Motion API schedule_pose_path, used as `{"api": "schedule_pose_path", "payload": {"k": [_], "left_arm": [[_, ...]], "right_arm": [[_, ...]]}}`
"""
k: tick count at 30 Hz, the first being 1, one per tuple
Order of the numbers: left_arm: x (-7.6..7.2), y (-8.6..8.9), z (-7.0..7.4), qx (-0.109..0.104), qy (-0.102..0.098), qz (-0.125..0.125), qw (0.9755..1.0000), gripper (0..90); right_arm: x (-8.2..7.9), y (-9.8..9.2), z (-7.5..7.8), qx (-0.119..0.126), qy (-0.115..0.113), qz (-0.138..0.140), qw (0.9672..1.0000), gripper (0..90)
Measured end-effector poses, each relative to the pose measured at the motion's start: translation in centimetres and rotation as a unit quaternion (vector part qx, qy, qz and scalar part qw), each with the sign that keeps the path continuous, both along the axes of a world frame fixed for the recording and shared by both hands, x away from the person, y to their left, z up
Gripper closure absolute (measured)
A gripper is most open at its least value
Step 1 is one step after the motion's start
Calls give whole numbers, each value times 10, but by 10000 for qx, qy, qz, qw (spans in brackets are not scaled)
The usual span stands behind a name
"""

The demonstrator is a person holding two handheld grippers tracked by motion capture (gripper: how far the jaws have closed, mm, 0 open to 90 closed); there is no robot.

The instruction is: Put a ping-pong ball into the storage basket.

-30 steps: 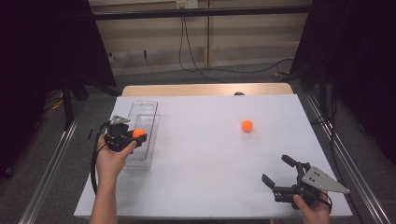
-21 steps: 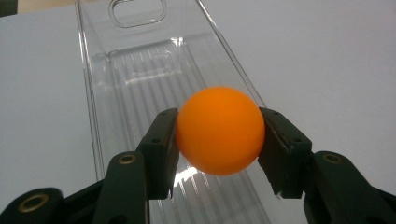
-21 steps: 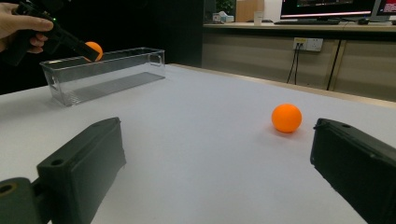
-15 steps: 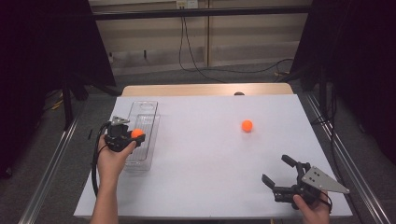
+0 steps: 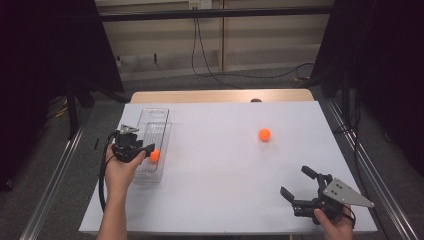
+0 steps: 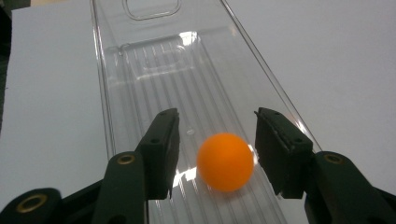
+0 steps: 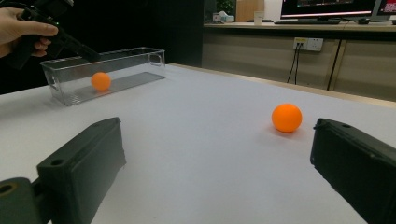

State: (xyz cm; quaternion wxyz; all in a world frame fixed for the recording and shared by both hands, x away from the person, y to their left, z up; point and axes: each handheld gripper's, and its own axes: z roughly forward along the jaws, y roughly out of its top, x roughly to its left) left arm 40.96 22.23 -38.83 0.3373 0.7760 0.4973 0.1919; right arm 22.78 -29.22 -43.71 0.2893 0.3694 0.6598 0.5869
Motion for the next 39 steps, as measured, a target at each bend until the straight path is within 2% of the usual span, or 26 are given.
{"api": "schedule_pose_path", "payload": {"k": [10,24,29,37,39], "left_arm": [[-4,-3,4,-89,-45,-9,10000,425],[-13,-18,13,-204,-135,-335,9991,340],[-16,-24,18,-337,-167,-463,9982,310],[-17,-28,20,-354,-151,-542,9978,285],[-17,-30,20,-412,-141,-584,9973,267]], "right_arm": [[0,0,0,-7,-8,0,10000,23],[1,0,0,5,11,4,10000,23],[1,0,0,-9,20,17,10000,23],[1,0,0,10,25,2,10000,23],[1,0,0,6,20,6,10000,23]]}}
